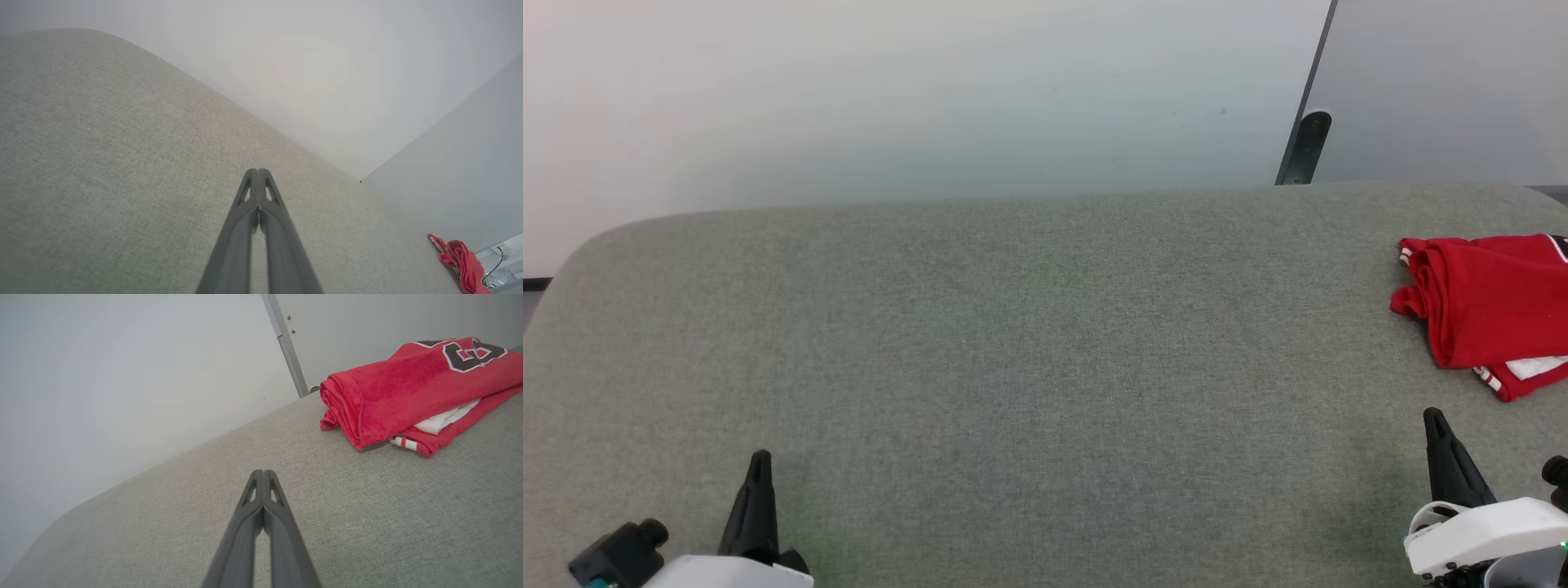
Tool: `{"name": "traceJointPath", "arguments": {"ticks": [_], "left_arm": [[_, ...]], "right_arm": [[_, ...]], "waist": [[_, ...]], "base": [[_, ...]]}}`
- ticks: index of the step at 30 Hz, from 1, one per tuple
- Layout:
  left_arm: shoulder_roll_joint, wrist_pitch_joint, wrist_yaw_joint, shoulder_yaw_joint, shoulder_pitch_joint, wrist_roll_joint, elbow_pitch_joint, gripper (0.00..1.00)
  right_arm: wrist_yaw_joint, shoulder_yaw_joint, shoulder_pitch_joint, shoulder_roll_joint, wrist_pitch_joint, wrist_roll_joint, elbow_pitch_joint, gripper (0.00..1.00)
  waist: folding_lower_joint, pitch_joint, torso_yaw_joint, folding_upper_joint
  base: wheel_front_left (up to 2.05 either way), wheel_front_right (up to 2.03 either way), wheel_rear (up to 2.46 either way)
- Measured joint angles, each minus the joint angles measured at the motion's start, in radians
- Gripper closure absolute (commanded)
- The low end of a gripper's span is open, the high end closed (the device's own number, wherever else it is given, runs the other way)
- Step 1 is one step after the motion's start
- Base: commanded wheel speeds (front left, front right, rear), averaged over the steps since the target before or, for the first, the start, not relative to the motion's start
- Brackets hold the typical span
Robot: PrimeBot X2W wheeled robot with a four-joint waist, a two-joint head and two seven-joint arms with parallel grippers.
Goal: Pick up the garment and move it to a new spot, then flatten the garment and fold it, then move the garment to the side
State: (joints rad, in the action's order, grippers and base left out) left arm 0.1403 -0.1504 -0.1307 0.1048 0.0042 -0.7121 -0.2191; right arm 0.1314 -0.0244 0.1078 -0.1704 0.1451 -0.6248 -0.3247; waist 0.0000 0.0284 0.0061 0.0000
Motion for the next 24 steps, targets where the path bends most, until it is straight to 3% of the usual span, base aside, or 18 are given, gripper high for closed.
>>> {"name": "traceJointPath", "arguments": {"ticks": [24], "left_arm": [[-0.030,0.084,0.000,0.002,-0.031,-0.292,-0.010,1.00]], "right_arm": [[0.000,-0.029,0.000,0.040,-0.084,-0.316,0.026,1.00]], "waist": [[0.0000,-0.006,-0.001,0.0000]], "base": [[0.00,0.00,0.00]]}}
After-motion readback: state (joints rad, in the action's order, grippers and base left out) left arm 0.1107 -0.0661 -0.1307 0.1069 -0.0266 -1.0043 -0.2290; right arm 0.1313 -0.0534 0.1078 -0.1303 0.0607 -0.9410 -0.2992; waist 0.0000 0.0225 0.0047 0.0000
